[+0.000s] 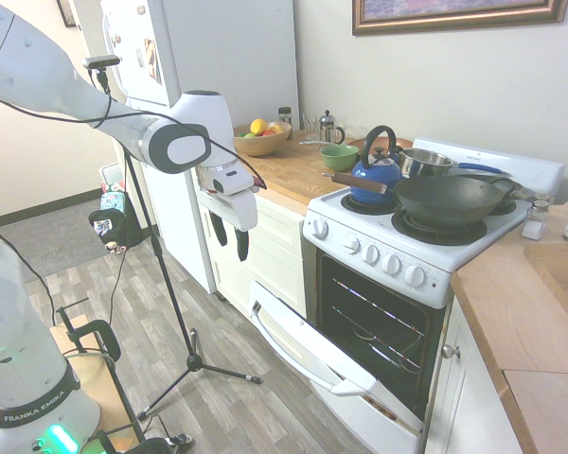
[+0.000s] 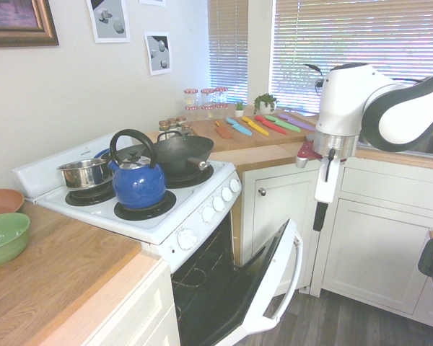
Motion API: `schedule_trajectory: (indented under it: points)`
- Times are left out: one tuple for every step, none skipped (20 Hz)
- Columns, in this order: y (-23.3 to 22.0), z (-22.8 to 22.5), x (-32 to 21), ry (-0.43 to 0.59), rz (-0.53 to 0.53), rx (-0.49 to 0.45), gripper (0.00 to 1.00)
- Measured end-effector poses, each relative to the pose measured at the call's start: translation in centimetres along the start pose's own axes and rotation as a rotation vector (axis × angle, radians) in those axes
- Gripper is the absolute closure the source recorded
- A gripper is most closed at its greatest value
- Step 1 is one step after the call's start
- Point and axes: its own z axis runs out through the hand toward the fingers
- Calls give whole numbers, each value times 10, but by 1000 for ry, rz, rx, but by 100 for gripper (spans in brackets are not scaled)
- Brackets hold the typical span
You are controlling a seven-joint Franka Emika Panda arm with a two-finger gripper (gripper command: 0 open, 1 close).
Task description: Close the oven
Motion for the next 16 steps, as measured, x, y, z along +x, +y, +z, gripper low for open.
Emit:
schedule_trajectory:
  points:
    - [0, 0, 0, -2, 1, 0, 0]
    - [0, 1, 0, -4, 3, 1, 0]
    - [0, 3, 0, -7, 4, -2, 0]
    - [0, 8, 0, -13, 5, -7, 0]
    - [0, 16, 0, -26, 7, -19, 0]
    - [1, 27, -1, -44, 11, -31, 0]
    - [1, 38, -1, -54, 15, -34, 0]
    - [-1, 51, -1, -63, 20, -33, 0]
    - [-4, 64, 0, -69, 24, -31, 0]
    - [-7, 78, 1, -65, 23, -24, 0]
    - [-10, 92, 0, -66, 18, -24, 0]
    - [-13, 106, -1, -67, 14, -23, 0]
    - [-16, 119, -2, -64, 12, -19, 0]
    - [-19, 131, -3, -60, 14, -14, 0]
    - [-22, 143, -4, -58, 18, -10, 0]
    - [-25, 155, -4, -54, 23, -5, 0]
